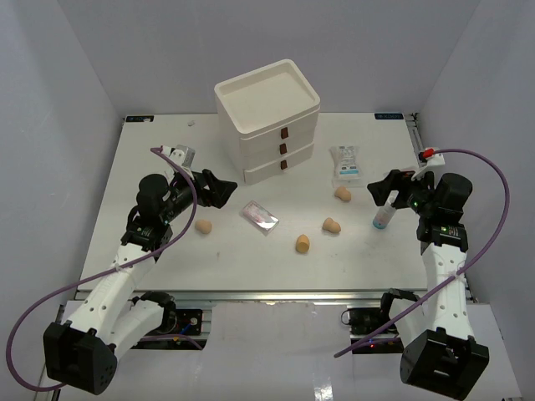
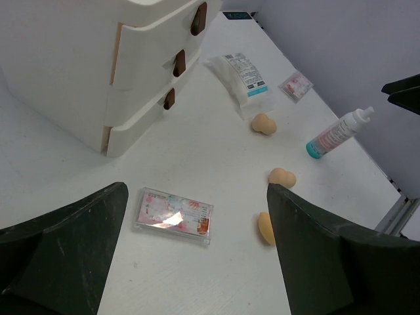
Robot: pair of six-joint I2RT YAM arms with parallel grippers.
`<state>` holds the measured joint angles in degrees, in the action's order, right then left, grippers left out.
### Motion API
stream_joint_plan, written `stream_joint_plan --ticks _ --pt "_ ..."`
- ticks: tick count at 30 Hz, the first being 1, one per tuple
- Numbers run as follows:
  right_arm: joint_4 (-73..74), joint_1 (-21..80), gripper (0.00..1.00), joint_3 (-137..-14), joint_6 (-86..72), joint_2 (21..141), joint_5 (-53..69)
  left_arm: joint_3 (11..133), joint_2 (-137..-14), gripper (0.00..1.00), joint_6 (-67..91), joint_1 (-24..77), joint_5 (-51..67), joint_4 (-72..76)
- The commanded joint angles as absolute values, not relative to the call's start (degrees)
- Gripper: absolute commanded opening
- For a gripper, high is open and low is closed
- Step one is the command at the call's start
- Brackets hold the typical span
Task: Organize the makeup
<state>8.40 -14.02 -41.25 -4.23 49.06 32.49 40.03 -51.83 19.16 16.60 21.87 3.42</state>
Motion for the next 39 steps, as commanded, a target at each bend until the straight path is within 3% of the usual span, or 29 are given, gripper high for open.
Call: stream_joint_plan --ticks 1,10,14,17,26,32,39 --pt "5.92 -14.15 0.90 -43.09 -5.74 49.27 36.06 42.10 -51.62 0.98 19.34 16.52 22.76 3.63" --pt "11.13 -9.64 0.90 -53.32 12.94 55.40 57.03 42.40 -51.50 0.98 19.34 16.52 22.81 3.30" --pt "17.17 2.71 0.90 -60.27 22.04 60.13 45.57 42.61 -51.74 0.98 19.27 16.52 22.47 3.02" --pt "17.00 12.45 0.90 -65.80 20.04 67.30 37.04 42.70 -52.08 0.98 18.92 16.52 22.11 2.61" --pt "17.03 20.27 0.98 -89.50 2.58 96.95 23.62 42.98 -52.03 0.98 17.57 16.52 19.46 1.49" --pt "18.58 23.30 0.89 -103.39 -8.30 109.98 17.78 43.13 -52.52 0.98 17.14 16.52 18.70 1.14" --pt "13.19 24.75 0.75 -103.78 -13.18 111.80 14.96 43.33 -53.26 0.98 17.14 16.52 19.44 1.05"
